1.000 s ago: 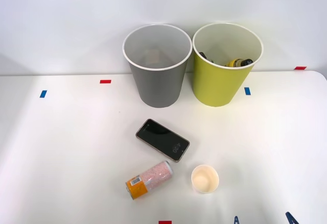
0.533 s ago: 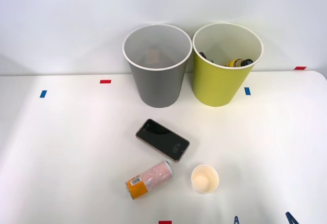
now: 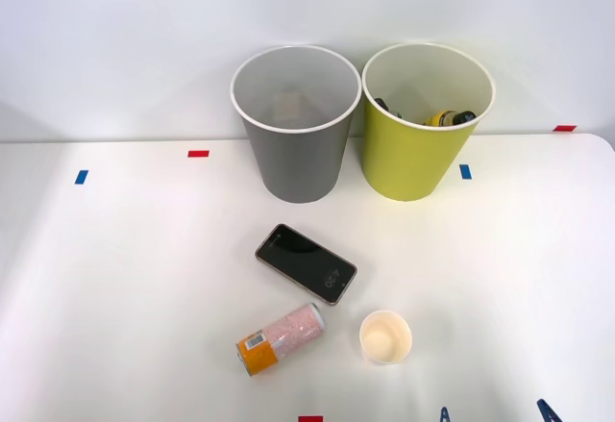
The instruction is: Put cans in the gray bin, plastic bottles in the light green bin
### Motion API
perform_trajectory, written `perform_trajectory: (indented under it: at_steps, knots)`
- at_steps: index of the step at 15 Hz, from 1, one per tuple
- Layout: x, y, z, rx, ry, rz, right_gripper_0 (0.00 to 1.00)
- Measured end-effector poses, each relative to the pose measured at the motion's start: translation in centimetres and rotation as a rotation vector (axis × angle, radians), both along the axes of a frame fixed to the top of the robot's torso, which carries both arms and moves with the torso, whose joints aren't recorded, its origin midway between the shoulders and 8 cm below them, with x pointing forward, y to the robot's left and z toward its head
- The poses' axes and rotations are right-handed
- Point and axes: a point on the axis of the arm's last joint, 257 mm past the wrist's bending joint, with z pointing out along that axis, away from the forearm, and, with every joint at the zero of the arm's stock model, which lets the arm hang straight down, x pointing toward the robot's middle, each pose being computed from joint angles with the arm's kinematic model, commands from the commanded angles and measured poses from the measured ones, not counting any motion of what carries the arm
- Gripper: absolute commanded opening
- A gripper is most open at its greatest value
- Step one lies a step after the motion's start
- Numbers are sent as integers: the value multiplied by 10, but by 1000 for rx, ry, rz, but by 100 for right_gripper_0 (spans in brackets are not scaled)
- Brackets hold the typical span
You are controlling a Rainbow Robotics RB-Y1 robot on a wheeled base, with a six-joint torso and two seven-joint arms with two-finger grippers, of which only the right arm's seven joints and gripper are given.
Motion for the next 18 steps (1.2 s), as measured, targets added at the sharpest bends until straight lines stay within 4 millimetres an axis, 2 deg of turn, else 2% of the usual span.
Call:
perform_trajectory:
  at_steps: [18]
  knots:
    - [0, 0, 0, 0, 0, 0, 100]
